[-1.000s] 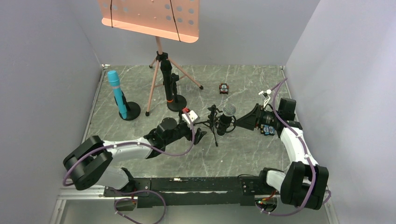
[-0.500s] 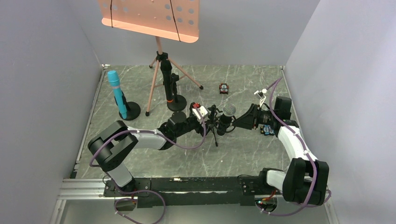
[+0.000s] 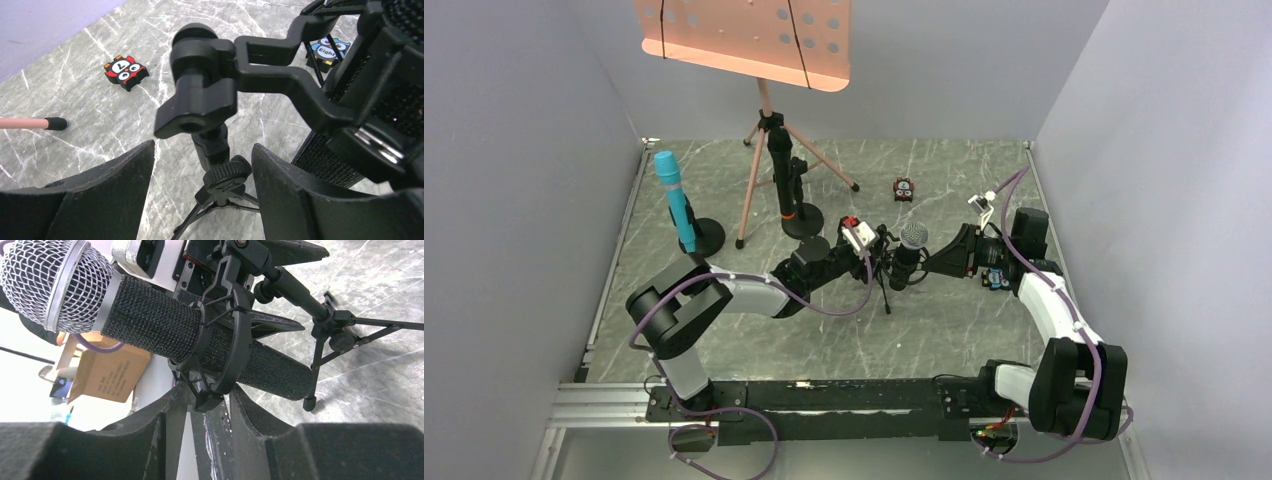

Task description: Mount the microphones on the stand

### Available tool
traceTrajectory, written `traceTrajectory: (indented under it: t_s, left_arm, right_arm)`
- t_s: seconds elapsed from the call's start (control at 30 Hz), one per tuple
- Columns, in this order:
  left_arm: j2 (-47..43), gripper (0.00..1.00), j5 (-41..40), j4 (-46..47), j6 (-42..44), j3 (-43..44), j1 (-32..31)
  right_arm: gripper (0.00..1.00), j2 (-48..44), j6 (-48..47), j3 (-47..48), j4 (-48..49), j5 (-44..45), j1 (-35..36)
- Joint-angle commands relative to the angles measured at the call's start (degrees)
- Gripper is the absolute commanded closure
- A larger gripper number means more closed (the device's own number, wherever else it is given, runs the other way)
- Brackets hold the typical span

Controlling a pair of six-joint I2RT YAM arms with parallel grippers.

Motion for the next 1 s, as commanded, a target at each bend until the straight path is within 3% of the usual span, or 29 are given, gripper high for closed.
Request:
traceTrajectory:
  t_s: [0.0, 0.2, 0.4, 0.53, 0.63, 0.83, 0.97]
  left_arm:
    - [0.9, 0.28, -3.0, 2.7, 0.9, 3.1, -1.6]
    - [1.6, 0.48, -5.6, 1.3, 3.3, 4.7, -2.9]
    - [2.1, 0.78, -5.6, 0.5, 4.5, 5.0, -3.4]
    - [2.4, 0.85, -7.3, 0.7, 4.6, 4.8, -3.4]
    - [2.6, 0.88, -7.1, 0.5, 4.8, 4.9, -3.4]
    - [2.9, 0.90, -7.4, -3.2, 6.1, 6.7, -3.5]
    - [3.4, 0.91, -7.8, -6.7, 6.9, 8.1, -3.5]
  right_arm:
    - [0.61, -1.7, 3.0, -0.6, 4.8, -2.8, 0.1]
    - [0.66, -1.9, 5.5, -0.8, 7.5, -3.8, -0.4]
    - [0.70, -1.9, 3.4, 0.7, 4.0, -5.1, -1.1]
    - [0.72, -1.0, 0.6, 2.7, -0.1, -6.3, -1.4]
    - [0.73, 0.9, -8.5, 7.0, -11.2, -8.1, -2.2]
    - [0.74, 8.2, -37.2, 19.6, -43.9, -10.5, -4.7]
    - [0.73, 11.0, -45.7, 22.9, -52.8, -10.4, -4.7]
